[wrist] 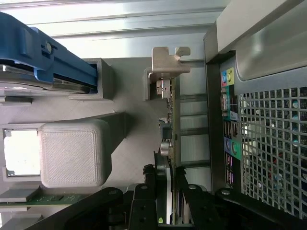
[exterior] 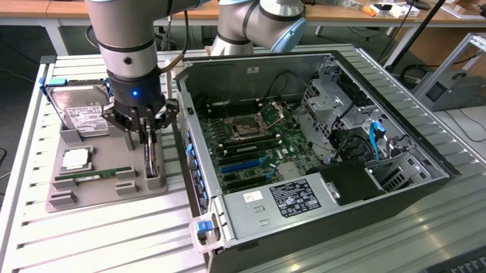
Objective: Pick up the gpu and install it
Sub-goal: 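Pick up the gpu and move the gpu toward the slot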
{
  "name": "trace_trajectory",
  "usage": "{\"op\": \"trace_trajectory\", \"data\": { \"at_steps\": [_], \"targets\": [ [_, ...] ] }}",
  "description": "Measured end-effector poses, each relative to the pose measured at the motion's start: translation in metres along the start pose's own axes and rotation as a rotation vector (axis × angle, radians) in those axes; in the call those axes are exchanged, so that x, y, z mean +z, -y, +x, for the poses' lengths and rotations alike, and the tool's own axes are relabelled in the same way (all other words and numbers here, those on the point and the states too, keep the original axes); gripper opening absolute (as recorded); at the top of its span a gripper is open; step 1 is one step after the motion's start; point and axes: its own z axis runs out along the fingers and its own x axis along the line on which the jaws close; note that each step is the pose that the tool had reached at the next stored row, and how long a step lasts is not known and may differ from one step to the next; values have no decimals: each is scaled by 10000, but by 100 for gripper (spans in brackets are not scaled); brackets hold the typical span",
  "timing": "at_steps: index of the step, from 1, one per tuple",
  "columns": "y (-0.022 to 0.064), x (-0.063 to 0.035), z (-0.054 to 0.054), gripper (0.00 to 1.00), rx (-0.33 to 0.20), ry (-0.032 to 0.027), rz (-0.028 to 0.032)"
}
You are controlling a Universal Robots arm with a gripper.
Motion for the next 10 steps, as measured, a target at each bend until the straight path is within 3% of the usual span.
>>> {"op": "trace_trajectory", "data": {
  "at_steps": [10],
  "targets": [
    [0, -36, 0, 27, 0, -1, 1]
  ]
}}
